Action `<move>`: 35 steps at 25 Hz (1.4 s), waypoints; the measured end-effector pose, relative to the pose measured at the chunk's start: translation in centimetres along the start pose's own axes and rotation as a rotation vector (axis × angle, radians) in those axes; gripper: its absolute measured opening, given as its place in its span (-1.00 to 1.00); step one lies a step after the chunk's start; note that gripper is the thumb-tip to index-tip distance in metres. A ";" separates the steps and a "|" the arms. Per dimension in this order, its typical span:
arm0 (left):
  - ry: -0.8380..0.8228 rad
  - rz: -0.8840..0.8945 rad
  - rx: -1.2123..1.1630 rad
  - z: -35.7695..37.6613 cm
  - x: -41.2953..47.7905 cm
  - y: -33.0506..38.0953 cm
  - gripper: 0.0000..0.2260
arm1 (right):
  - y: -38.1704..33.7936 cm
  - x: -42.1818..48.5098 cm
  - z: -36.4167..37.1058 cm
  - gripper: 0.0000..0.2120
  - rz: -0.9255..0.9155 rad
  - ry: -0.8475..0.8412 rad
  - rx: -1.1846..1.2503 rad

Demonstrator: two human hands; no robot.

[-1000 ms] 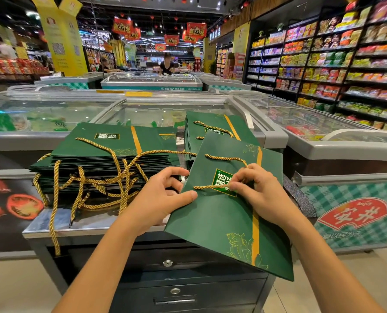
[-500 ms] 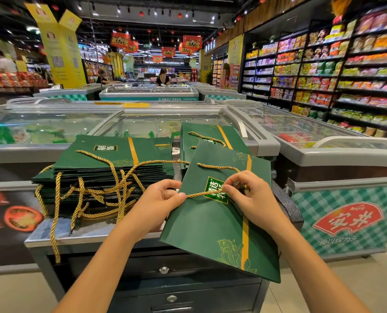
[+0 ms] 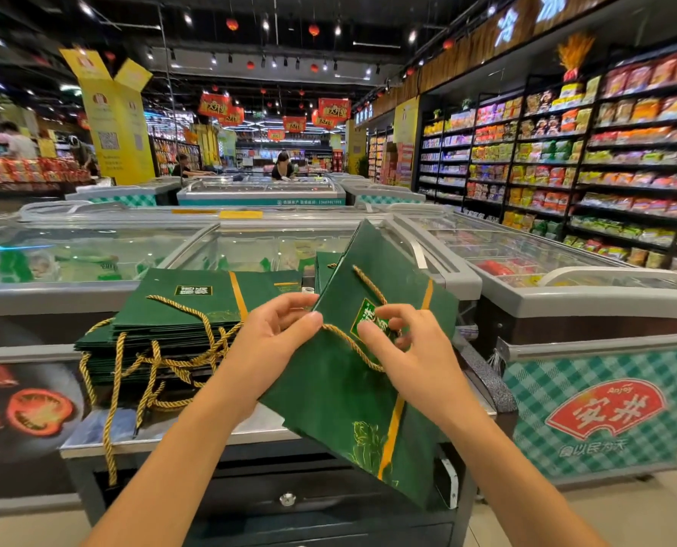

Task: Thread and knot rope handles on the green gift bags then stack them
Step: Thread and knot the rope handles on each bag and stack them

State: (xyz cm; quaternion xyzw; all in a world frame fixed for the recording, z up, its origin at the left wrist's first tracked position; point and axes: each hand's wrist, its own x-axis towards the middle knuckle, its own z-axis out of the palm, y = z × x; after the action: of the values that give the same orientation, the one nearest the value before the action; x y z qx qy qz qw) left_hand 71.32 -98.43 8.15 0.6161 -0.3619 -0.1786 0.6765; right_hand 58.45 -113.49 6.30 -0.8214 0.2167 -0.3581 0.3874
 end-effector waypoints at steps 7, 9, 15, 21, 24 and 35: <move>-0.224 0.234 0.004 2.6 -1.2 3.7 -0.63 | -4.2 -0.4 -1.5 -0.38 0.093 -0.071 0.396; -0.200 0.359 0.068 3.6 -1.0 3.9 -0.56 | -4.9 -0.4 -2.0 -0.32 0.111 -0.101 0.481; -0.273 0.390 -0.044 4.7 0.3 2.9 -0.65 | -5.9 -1.3 -4.8 -0.53 0.161 -0.272 0.756; -0.277 0.257 -0.008 3.8 1.5 0.4 -0.76 | -2.9 0.5 -5.1 -0.77 0.291 -0.068 0.628; -0.134 0.360 0.373 2.7 1.8 -1.3 -0.75 | -0.7 0.3 -5.1 -0.75 0.306 -0.078 0.615; -0.042 0.337 0.905 0.2 1.1 -7.7 -0.76 | 6.7 2.1 -4.1 -0.53 0.033 -0.153 -0.482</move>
State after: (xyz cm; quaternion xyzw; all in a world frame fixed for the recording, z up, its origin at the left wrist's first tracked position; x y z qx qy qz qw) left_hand 73.54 -100.70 1.06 0.7774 -0.5117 0.0967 0.3527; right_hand 56.15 -120.88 3.68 -0.9111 0.2794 -0.2265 0.2015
